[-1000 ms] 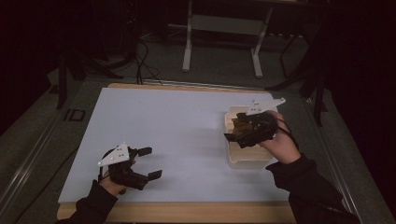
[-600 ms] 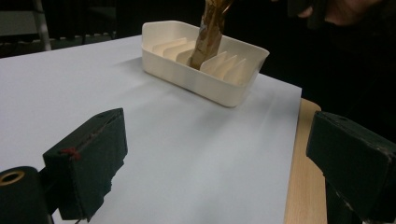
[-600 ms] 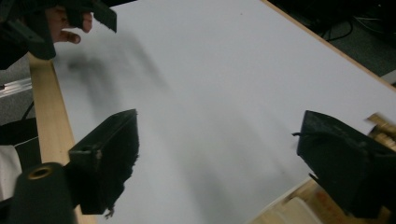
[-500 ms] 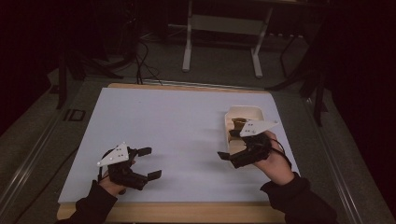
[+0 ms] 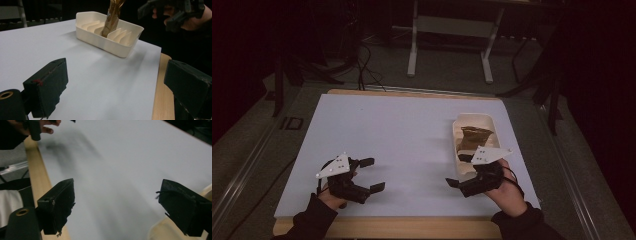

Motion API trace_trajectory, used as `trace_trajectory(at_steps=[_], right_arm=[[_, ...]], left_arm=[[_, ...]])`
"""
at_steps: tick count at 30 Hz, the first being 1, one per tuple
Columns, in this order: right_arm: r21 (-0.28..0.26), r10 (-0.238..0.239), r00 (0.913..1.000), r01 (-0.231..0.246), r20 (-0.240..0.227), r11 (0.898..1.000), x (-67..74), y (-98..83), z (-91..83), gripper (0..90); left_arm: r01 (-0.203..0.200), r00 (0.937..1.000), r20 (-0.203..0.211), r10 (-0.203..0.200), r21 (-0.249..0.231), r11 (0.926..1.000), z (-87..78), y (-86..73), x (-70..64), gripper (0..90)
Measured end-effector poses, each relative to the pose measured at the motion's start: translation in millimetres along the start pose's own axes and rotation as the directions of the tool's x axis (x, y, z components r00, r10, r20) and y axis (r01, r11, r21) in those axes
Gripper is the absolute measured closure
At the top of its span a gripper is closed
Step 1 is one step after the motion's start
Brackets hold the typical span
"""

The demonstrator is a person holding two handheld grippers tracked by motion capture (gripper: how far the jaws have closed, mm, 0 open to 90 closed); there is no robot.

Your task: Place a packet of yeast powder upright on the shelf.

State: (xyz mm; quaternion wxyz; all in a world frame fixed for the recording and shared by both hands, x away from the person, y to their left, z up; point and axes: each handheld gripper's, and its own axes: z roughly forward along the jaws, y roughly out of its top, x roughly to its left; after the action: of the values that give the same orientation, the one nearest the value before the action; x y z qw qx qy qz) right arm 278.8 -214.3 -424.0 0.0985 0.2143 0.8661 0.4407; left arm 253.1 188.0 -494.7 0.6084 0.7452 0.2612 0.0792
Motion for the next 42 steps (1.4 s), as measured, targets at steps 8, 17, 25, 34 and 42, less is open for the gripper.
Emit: trace_trajectory(at_steps=[8, 17, 25, 34, 42], right_arm=[[-0.01, 0.03, 0.9995, -0.03, -0.01, 0.999, 8.5, -24.8, 1.8, 13.5], [0.024, 0.056, 0.9981, -0.055, -0.027, 0.998, 13.4, -50.5, 3.3, 13.6], [0.014, 0.045, 0.9989, -0.045, -0.013, 0.999, 17.0, -59.5, 0.7, 13.5], [0.008, 0.055, 0.9981, -0.055, -0.026, 0.998, 16.5, -72.4, -2.8, 13.2], [0.013, 0.043, 0.9985, -0.043, -0.035, 0.999, 17.3, -81.3, -5.4, 13.1]], left_arm=[[-0.002, 1.0, 0.001, 0.002, 0.003, 1.0, 0.0, -0.1, -0.4, 6.0], [-0.003, 1.0, 0.008, 0.003, 0.003, 1.0, 0.6, -0.2, -1.0, 6.0], [0.0, 1.0, 0.006, 0.0, 0.003, 1.0, 0.5, -0.5, -0.8, 6.0], [0.0, 1.0, 0.008, 0.0, 0.003, 1.0, 0.2, -0.8, -0.5, 6.0], [-0.006, 0.9999, 0.014, 0.006, 0.004, 1.0, 1.5, -1.4, -2.2, 6.0]])
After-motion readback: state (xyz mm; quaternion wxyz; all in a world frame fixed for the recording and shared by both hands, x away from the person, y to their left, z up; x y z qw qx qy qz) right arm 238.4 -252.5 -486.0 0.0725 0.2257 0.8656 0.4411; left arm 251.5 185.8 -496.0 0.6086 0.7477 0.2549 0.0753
